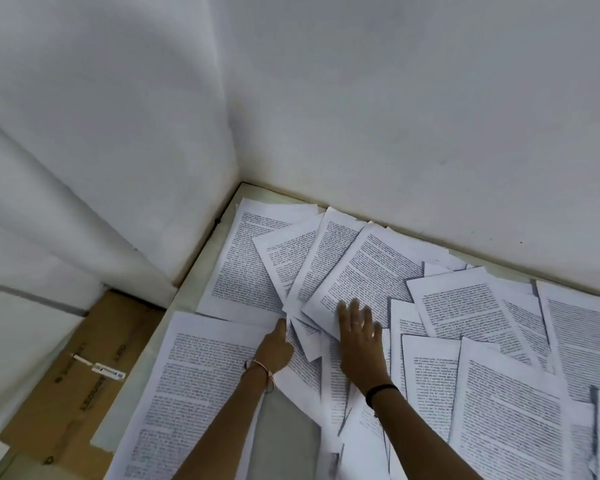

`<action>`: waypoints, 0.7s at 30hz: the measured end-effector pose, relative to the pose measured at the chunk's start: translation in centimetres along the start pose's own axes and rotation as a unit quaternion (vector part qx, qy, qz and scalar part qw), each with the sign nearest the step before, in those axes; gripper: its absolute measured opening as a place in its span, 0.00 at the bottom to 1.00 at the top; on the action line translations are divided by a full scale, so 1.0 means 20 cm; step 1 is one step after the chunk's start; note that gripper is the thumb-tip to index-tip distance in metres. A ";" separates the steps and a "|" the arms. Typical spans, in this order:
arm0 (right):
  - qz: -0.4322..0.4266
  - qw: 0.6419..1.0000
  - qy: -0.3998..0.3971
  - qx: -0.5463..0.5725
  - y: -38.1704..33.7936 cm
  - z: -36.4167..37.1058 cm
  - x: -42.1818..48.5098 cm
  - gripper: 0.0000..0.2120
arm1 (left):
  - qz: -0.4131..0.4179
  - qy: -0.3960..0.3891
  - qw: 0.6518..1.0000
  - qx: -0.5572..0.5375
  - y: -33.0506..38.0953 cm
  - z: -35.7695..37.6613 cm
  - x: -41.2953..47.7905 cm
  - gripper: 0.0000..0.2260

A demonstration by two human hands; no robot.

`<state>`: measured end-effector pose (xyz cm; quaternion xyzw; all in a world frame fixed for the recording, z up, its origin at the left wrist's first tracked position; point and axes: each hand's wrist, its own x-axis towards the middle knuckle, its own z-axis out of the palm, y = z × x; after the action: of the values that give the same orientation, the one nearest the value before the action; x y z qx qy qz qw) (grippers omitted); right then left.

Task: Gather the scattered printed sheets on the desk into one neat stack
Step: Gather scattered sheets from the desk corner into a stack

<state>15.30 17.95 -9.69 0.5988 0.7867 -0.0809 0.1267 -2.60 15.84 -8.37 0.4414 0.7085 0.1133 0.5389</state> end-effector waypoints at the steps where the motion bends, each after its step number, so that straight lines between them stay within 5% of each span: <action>1: 0.014 1.000 -0.001 0.006 0.04 0.01 0.02 0.42 | 0.006 -0.020 1.000 -0.012 0.01 0.03 0.01 0.26; 3: 0.033 0.999 0.024 0.028 0.13 0.00 0.05 0.33 | 0.002 -0.047 0.995 -0.088 0.04 0.07 0.02 0.25; 5: 0.035 0.996 0.071 0.034 0.21 0.00 0.06 0.28 | -0.003 0.007 0.984 -0.176 0.06 0.05 0.04 0.14; 9: -0.053 0.994 0.082 0.039 0.24 -0.02 0.04 0.39 | -0.002 0.104 0.955 -0.279 0.10 -0.09 0.16 0.12; 13: -0.174 0.981 -0.021 0.088 0.18 -0.01 0.00 0.38 | 0.037 0.096 0.970 -0.222 0.22 -0.17 0.26 0.10; 15: -0.210 0.970 -0.043 0.118 0.17 0.00 0.01 0.28 | 0.046 0.079 0.973 -0.212 0.27 -0.16 0.30 0.17; 18: -0.182 0.956 -0.098 0.209 0.21 -0.04 0.03 0.37 | 0.055 0.069 0.983 -0.160 0.34 -0.10 0.32 0.20; 21: -0.122 0.945 -0.054 0.300 0.26 -0.06 0.05 0.35 | 0.076 0.130 0.982 -0.113 0.37 -0.03 0.35 0.17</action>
<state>20.01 20.57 -8.71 0.5032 0.7852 -0.3599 -0.0276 0.37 25.52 -8.00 0.4114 0.7198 0.2893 0.4784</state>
